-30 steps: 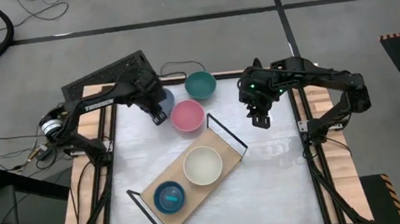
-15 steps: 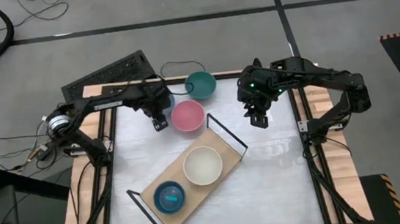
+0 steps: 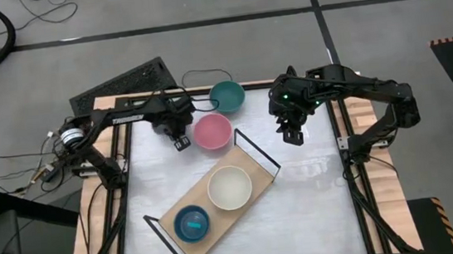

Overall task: Place and stack bowls onto a shelf
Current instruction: Stack the light blue bowl on the top white bowl on the shelf

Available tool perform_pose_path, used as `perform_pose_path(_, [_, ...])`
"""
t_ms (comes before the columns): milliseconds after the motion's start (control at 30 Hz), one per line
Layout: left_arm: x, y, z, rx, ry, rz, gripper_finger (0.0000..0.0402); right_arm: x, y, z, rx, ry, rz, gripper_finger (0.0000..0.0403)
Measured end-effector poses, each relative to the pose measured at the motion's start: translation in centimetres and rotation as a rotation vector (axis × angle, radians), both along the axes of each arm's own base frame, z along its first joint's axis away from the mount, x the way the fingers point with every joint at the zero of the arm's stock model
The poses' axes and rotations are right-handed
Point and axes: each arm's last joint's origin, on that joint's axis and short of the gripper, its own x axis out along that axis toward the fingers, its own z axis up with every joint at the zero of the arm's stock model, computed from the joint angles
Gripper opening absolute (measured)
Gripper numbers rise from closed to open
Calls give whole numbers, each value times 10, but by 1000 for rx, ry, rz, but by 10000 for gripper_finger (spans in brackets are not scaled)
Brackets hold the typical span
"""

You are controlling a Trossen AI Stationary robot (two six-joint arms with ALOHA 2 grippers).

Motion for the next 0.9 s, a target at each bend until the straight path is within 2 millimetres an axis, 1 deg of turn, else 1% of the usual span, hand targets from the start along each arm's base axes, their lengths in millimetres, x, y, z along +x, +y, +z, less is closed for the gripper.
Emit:
perform_pose_path(133, [-9, -17, 35, -37, -113, 79, 1, 0, 0, 0, 0, 0, 0, 171])
perform_pose_path(233, [-16, -37, 70, -85, -269, 95, 1, 0, 0, 0, 0, 0, 0, 171])
perform_pose_path(333, [-22, -65, 105, -125, -470, 2, 0, 0, 0, 0, -1, 0, 1, 171])
perform_pose_path(467, [-26, -107, 142, -103, -719, -152, 0, 1, -1, 0, -5, -9, 3, 171])
perform_pose_path(533, [-25, -128, 154, -83, -820, -229, 0, 2, -4, 1, -8, -25, -7, 171])
perform_pose_path(600, [-19, -146, 163, -52, -919, -293, 0, 3, -8, 2, -12, -44, -21, 171])
perform_pose_path(700, [-10, -172, 171, -25, -1031, -361, 0, 2, -15, 2, -14, -52, -50, 171])
perform_pose_path(767, [-1, -187, 173, -12, -1058, -401, 0, 0, -21, 2, -12, -45, -74, 171])
perform_pose_path(900, [20, -215, 178, 23, -1036, -470, 0, -3, -30, 2, -4, -37, -126, 171])
